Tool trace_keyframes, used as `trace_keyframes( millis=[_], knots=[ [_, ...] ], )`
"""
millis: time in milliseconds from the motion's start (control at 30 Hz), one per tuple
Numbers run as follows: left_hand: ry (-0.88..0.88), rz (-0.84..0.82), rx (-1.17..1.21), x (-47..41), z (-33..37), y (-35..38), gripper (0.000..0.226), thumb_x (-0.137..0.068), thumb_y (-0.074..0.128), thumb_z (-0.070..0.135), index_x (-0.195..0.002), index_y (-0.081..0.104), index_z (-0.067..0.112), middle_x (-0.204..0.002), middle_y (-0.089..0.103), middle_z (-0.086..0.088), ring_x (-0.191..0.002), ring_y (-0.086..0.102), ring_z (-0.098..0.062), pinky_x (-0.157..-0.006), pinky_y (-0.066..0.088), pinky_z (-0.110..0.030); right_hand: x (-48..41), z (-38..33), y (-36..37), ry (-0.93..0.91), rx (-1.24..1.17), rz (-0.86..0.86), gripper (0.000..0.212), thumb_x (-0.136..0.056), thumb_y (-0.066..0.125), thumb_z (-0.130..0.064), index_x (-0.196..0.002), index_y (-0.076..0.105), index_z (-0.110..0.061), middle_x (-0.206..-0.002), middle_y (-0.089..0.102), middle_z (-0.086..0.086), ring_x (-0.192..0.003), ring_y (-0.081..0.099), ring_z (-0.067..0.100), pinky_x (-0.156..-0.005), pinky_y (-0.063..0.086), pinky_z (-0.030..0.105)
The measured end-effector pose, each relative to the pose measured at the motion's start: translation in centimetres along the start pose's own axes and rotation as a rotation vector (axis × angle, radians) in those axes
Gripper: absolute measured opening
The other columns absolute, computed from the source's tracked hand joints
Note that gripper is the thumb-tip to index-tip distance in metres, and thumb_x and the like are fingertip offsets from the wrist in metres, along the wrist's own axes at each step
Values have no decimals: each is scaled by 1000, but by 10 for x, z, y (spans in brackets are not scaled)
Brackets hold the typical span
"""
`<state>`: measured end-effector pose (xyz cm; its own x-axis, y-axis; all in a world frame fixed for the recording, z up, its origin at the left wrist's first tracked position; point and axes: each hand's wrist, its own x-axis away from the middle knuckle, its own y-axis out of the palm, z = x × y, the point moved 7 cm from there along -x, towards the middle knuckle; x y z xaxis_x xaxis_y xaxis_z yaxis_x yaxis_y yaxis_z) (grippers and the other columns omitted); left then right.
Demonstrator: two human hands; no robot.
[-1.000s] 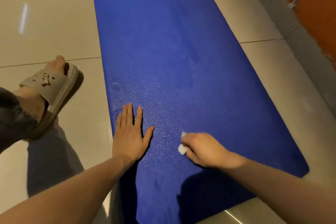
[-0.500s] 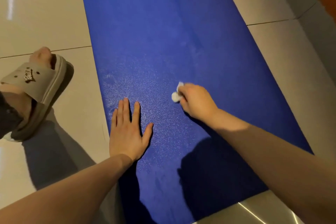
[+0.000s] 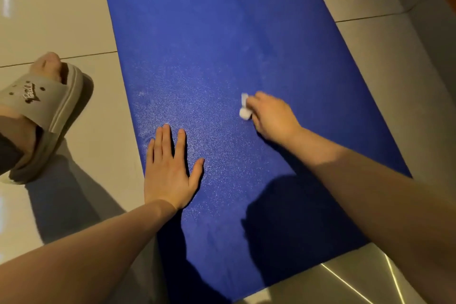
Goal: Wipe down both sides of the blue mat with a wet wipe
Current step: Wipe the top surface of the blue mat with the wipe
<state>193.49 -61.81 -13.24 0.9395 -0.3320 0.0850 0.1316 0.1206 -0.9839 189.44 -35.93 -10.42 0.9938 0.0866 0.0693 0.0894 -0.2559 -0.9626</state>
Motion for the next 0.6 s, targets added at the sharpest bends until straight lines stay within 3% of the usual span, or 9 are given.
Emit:
trace_keyframes(
  millis=[67,133,233,333,400,500,600],
  knots=[
    [0,1,-12,0,0,0,78,-99,29,64,-160,22,16,-168,9,-16,-156,-2,-29,-126,9,-48,-27,17,-7,208,-43,39,13,-94,50,-8,-104,57,-12,-98,57,12,-82,56,38,-68,44,41],
    [-3,4,-12,0,0,1,78,-99,29,65,-160,21,17,-168,8,-16,-156,-2,-29,-126,8,-47,-27,21,-7,293,-93,45,12,-95,48,-8,-103,56,-13,-95,55,9,-81,55,35,-67,42,39],
    [-8,0,-7,0,1,0,79,-98,28,65,-160,21,16,-168,9,-16,-156,-1,-29,-126,7,-47,21,11,-3,222,-119,36,3,-95,50,-17,-93,50,-15,-84,53,4,-74,54,36,-61,39,38],
    [-4,-5,-10,0,2,-1,79,-98,27,65,-160,21,15,-168,8,-17,-156,-2,-29,-126,8,-48,102,6,4,161,-114,-70,20,-96,54,-28,-82,41,-23,-77,53,-3,-70,54,31,-58,42,37],
    [-6,-1,-8,1,2,-1,79,-98,26,65,-159,22,15,-167,9,-18,-156,-1,-30,-126,8,-48,135,3,7,124,-91,-168,19,-94,54,-25,-79,42,-21,-79,54,-1,-68,53,31,-57,47,38],
    [-7,0,-14,0,2,-1,79,-98,26,64,-159,23,14,-167,10,-18,-156,0,-30,-125,9,-49,117,0,7,31,-29,-262,15,-97,53,-29,-88,48,-17,-85,58,5,-73,56,33,-58,42,36],
    [-6,2,-21,0,2,-1,78,-98,27,64,-159,23,15,-167,10,-18,-156,0,-30,-126,8,-48,58,6,-9,125,-73,-76,6,-97,53,-19,-93,51,-15,-86,56,3,-75,54,35,-61,36,36]
  ],
)
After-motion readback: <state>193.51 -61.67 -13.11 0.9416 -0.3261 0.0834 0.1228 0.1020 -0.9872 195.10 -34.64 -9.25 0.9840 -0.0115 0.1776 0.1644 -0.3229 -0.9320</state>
